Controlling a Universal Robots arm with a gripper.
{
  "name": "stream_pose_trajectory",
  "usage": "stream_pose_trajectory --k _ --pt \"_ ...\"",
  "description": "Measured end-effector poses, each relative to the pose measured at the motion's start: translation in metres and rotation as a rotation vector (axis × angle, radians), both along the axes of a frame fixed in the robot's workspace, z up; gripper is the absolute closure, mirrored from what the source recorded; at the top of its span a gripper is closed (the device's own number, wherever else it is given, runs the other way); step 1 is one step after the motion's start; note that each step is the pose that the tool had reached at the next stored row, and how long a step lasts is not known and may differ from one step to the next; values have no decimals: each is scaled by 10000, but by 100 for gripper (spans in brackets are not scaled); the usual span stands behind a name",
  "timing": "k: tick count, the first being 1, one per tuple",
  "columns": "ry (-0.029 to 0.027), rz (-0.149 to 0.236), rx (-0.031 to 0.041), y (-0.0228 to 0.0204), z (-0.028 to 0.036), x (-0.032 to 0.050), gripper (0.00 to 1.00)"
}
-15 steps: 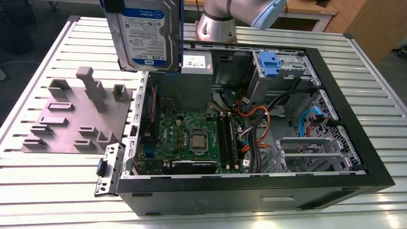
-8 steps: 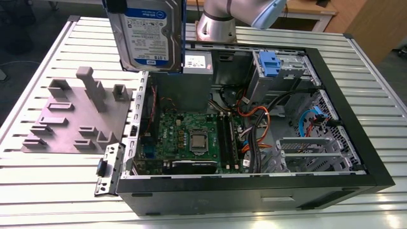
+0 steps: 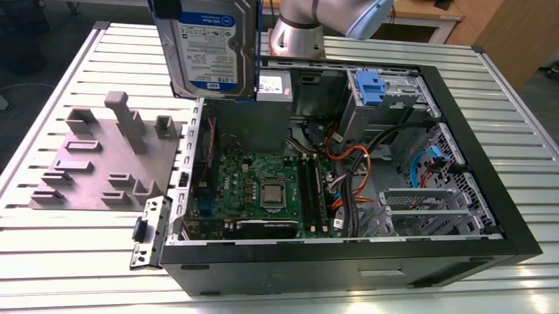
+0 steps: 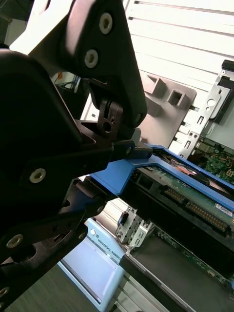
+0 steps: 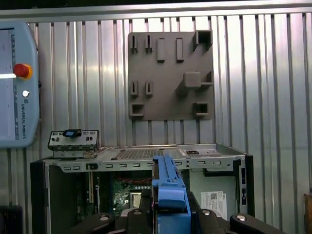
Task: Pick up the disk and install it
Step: 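Pick up the disk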
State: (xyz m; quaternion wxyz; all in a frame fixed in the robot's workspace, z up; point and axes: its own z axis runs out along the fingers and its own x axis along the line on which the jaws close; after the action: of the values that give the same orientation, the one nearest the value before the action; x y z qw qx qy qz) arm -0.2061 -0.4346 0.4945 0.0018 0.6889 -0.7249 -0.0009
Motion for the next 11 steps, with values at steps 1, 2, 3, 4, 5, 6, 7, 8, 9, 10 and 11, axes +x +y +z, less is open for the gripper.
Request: stream_pose_trajectory --k 1,2,3,4,5,6,7,8,9,10,11 --pt "0 0 0 0 -1 16 64" --pt "1 0 0 0 -1 36 64" --pt "1 0 -1 0 -2 53 64" --pt "1 0 -1 0 -4 71 64" --pt "0 0 0 0 -5 87 64" --pt "0 0 0 0 -6 104 64" --pt "1 0 -1 0 -7 119 64" --pt "1 0 -1 0 -8 131 64" --pt "0 0 0 0 -9 142 64" --pt "0 -1 0 0 -11 152 64" --pt "-1 0 0 0 -12 160 64"
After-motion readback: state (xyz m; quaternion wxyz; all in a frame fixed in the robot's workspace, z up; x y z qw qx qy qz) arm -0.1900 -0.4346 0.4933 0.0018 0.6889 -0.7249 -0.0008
